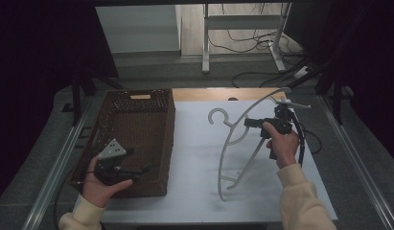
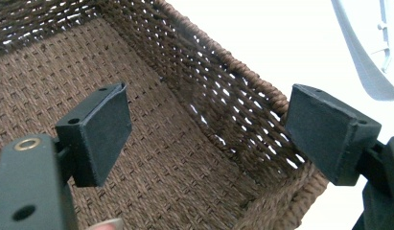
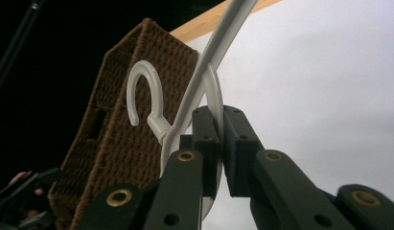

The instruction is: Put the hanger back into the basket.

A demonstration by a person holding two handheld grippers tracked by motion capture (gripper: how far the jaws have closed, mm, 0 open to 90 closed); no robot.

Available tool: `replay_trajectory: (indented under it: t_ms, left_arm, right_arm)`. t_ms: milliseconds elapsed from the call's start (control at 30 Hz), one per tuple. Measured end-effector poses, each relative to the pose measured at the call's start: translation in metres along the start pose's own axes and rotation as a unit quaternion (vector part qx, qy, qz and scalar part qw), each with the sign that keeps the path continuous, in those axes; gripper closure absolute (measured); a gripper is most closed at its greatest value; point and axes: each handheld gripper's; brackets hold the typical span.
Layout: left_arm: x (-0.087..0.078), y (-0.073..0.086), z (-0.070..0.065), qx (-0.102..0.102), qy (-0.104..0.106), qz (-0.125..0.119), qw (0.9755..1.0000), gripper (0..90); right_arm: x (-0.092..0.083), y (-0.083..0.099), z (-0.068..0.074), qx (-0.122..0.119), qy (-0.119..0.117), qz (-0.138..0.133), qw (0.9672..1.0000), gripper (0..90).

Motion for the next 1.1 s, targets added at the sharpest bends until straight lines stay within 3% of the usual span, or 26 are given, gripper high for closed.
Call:
replay_trajectory:
  t_ms: [233,400,700,933,1100]
  left_arm:
    - [0.002,-0.005,-0.007,0.007,0.006,-0.002,1.0000,16.6]
    - [0.004,-0.017,-0.018,0.015,0.016,-0.012,0.9997,16.7]
    - [0.020,-0.052,-0.055,0.020,0.074,-0.026,0.9967,18.5]
    - [0.050,-0.069,-0.081,0.027,0.115,-0.010,0.9930,19.2]
    - [0.068,-0.075,-0.090,0.023,0.136,0.002,0.9904,19.8]
  right_arm:
    - [0.001,0.002,0.003,0.004,-0.011,0.002,0.9999,84.6]
    - [-0.001,0.003,0.005,0.005,-0.019,-0.005,0.9998,84.5]
    - [-0.004,0.005,0.015,0.003,-0.036,-0.015,0.9992,84.5]
    - [-0.005,0.008,0.020,0.002,-0.049,-0.018,0.9986,84.5]
    - [-0.005,0.010,0.023,0.001,-0.052,-0.016,0.9985,84.5]
Point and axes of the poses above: each handheld gripper's, and its own axes: x roughly forward along the jaws, y roughly out of its underside, z roughly to its left, and after that the axes turned 4 degrees about -y, right-handed
